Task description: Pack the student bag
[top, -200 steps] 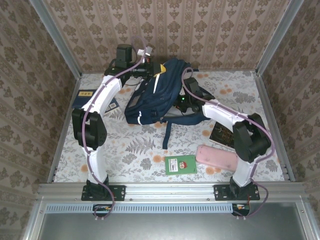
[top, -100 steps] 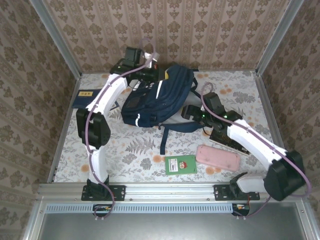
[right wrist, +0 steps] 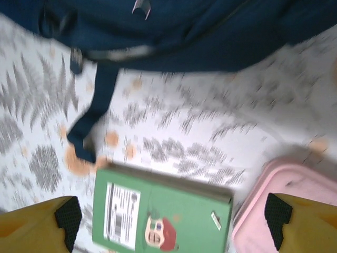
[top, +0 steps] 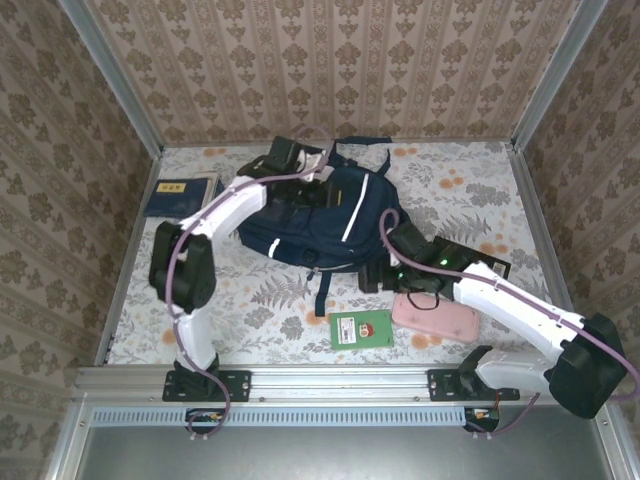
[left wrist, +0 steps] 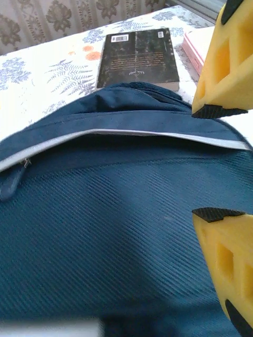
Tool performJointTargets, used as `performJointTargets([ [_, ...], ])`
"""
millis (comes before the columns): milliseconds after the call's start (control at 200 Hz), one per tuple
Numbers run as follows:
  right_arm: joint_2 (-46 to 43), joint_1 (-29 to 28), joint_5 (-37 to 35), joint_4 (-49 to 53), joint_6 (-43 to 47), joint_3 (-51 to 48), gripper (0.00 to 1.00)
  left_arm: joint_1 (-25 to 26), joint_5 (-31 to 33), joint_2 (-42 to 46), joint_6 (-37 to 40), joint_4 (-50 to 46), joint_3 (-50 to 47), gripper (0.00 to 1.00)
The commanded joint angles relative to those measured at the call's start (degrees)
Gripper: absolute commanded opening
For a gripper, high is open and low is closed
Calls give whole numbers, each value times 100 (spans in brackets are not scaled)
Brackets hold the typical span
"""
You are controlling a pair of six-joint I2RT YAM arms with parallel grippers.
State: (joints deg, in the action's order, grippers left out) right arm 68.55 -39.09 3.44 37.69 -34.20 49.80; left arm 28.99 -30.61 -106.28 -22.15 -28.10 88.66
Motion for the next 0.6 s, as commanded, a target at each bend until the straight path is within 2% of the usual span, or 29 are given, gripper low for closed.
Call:
performJointTargets([
  [0, 131, -337, -129, 605, 14, -67, 93, -96, 182, 1055, -508, 765, -879, 50],
  [135, 76, -642, 44, 545, -364, -427, 93, -62, -132, 1919, -1101, 1259, -2364, 50],
  [245, -30, -728, 476, 173, -698, -927, 93, 124, -582, 2296, -1651, 1724, -3391, 50],
  [310, -102, -774, 693, -32, -857, -1190, 93, 403, -817, 2412, -1654, 1746, -3727, 52],
  [475, -377, -835, 920, -431, -1165, -1757, 93, 1201, -739, 2504, -1838, 1901, -4376, 57],
  [595, -386, -827, 911, -658, -1228, -1903, 94, 1411, -794, 2310, -2069, 2176, -4695, 57],
])
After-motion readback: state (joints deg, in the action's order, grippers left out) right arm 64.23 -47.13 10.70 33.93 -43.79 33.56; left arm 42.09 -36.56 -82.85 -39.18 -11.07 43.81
